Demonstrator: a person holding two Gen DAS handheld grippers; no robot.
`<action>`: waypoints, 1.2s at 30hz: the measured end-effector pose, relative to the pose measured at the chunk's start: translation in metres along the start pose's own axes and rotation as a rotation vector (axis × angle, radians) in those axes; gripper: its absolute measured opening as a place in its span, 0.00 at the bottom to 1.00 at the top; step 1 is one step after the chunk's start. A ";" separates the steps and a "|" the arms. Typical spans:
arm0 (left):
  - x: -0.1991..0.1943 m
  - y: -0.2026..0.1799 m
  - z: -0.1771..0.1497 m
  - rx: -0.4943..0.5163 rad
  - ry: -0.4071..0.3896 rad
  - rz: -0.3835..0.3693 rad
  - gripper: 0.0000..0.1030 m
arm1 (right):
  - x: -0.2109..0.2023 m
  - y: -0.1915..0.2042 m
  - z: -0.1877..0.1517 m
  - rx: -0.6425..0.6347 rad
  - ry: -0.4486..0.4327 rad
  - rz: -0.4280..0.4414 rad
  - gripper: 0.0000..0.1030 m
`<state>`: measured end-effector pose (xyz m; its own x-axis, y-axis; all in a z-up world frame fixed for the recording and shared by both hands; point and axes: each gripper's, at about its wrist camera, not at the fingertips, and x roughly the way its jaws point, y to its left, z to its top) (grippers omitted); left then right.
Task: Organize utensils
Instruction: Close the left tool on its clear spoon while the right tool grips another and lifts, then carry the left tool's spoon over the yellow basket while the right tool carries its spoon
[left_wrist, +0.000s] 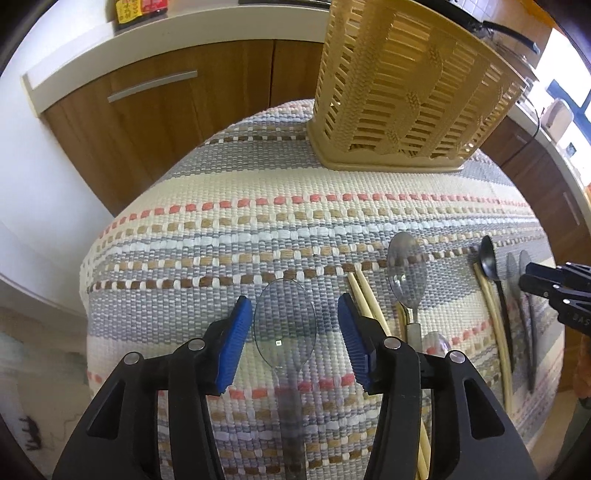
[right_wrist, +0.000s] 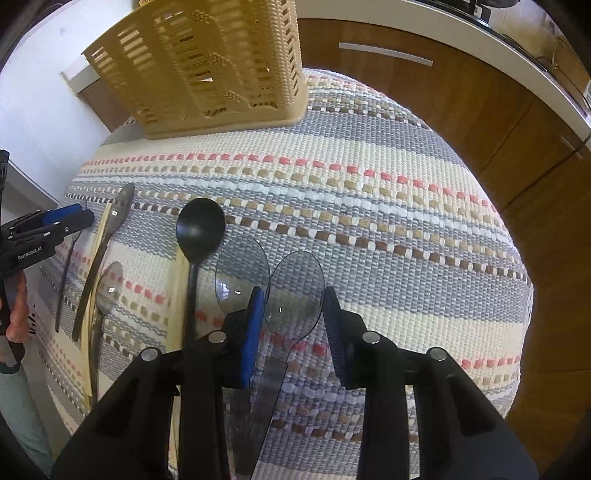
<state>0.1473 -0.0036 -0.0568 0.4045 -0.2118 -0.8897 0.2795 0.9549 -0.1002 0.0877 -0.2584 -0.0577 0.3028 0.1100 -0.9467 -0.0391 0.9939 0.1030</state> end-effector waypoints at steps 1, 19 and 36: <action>0.001 -0.001 0.000 0.003 0.000 0.006 0.44 | 0.000 0.000 0.000 0.001 -0.001 0.003 0.29; -0.069 -0.016 -0.011 0.020 -0.294 0.023 0.30 | -0.044 0.016 -0.016 -0.060 -0.150 0.035 0.29; -0.128 -0.044 -0.007 0.042 -0.538 -0.010 0.30 | -0.088 0.027 -0.015 -0.090 -0.329 0.132 0.28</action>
<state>0.0767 -0.0170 0.0583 0.7875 -0.3077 -0.5339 0.3155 0.9456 -0.0796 0.0459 -0.2413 0.0239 0.5790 0.2475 -0.7768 -0.1773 0.9682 0.1763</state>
